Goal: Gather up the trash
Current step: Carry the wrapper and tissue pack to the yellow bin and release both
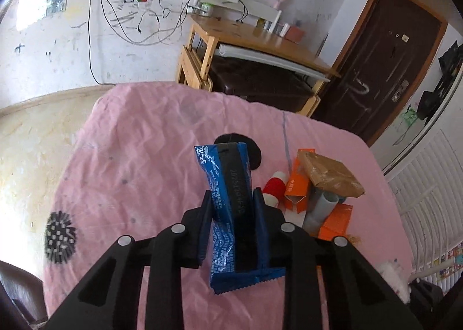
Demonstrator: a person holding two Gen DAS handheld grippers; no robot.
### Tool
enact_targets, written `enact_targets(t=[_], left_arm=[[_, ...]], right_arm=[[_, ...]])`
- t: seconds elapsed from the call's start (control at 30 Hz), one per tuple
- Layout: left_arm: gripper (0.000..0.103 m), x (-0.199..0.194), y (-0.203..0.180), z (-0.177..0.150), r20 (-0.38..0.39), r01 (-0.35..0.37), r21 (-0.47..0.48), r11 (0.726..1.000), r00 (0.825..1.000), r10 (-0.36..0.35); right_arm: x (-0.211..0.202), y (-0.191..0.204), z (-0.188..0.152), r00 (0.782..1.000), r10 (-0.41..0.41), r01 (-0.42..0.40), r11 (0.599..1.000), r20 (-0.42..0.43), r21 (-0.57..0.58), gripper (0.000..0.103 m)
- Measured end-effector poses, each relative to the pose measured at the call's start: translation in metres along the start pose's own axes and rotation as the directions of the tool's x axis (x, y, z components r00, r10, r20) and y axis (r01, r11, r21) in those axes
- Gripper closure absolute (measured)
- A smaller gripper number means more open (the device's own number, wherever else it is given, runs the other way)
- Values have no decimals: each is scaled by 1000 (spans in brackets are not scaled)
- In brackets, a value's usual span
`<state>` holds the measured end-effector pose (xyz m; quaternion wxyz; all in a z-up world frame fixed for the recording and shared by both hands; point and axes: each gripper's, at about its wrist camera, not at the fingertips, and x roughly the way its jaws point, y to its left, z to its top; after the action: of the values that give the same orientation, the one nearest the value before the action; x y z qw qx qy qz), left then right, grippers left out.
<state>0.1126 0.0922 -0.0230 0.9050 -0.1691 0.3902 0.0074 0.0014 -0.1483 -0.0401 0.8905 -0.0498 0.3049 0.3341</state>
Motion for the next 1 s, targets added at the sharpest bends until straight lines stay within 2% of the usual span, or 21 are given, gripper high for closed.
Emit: enact_targets(t=[0.23, 0.57, 0.8, 1.0], left_arm=[[80, -29, -11, 8, 48, 42, 27, 999, 998, -43], [80, -61, -47, 13, 80, 105, 108, 989, 990, -114], [80, -65, -102, 12, 55, 160, 213, 964, 983, -175], [80, -57, -167, 3, 3, 210, 319, 924, 975, -222]], right_arm=[[-10, -23, 8, 999, 3, -5, 998, 37, 68, 89], [-44, -77, 13, 990, -77, 56, 984, 119, 172, 88], [-73, -126, 5, 972, -185, 144, 957, 148, 251, 88], [-100, -177, -14, 942, -295, 229, 912, 158, 340, 88]])
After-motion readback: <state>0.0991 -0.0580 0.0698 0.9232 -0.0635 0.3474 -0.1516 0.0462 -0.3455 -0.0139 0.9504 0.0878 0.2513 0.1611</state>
